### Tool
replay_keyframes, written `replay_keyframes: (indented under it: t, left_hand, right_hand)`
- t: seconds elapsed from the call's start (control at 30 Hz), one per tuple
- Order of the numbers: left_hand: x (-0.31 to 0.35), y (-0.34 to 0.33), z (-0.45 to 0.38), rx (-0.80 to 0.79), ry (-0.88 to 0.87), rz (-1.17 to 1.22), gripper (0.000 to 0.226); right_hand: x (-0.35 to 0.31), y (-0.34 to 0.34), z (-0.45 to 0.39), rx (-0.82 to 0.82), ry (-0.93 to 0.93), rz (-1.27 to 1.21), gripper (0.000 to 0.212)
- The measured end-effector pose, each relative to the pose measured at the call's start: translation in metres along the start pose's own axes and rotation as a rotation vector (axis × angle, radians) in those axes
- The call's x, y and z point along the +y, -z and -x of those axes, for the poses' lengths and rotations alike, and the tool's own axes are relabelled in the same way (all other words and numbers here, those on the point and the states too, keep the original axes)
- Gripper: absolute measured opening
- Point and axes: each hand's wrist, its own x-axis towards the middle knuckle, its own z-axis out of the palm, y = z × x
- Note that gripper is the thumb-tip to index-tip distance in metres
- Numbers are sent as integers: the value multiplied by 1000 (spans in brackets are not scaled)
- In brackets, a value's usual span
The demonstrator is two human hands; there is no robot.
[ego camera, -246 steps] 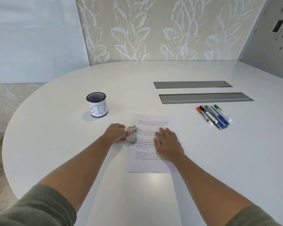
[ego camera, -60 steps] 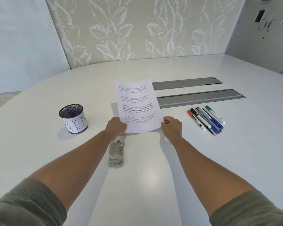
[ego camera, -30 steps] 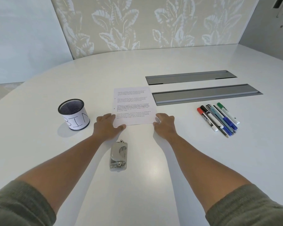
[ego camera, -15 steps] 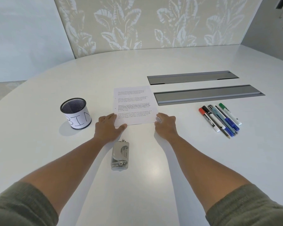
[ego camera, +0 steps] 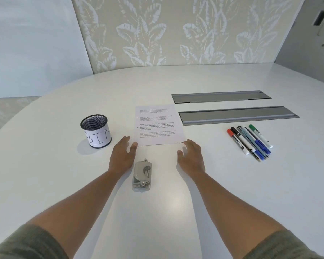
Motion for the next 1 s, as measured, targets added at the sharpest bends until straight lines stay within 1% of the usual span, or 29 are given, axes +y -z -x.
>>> replay_keyframes:
  t: [0.1,0.23,0.37,0.5,0.6,0.73,0.83,1.0]
  left_hand:
    - [2,8,12,4,9,-17,50]
    - [-2,17,26,-7,15,-22,47]
    - [-7,22,41,-55,7,-26,44]
    - [-1,29,57,-25,-20,-14,33]
    - [5,34,66,-27,-13,-24,37]
    - [13,39,73,-92,65,-41,47]
    - [18,39,75,-147,126,11,55]
    - [25,37,79,-199,223,18,45]
  right_hand:
    - [-4,-2,13,-4,22,1,43]
    - [-8,-2,33,-5,91,119,42]
    - [-14,0,53,-37,155,239,45]
    - [-19,0,69,-43,210,296,45]
    - [-24,-2,82,-51,233,318,45]
    - [-29,-5,96,-87,244,360,48]
    - [-31,-9,104,-116,235,382,49]
    - [-31,-13,115,-168,227,385,51]
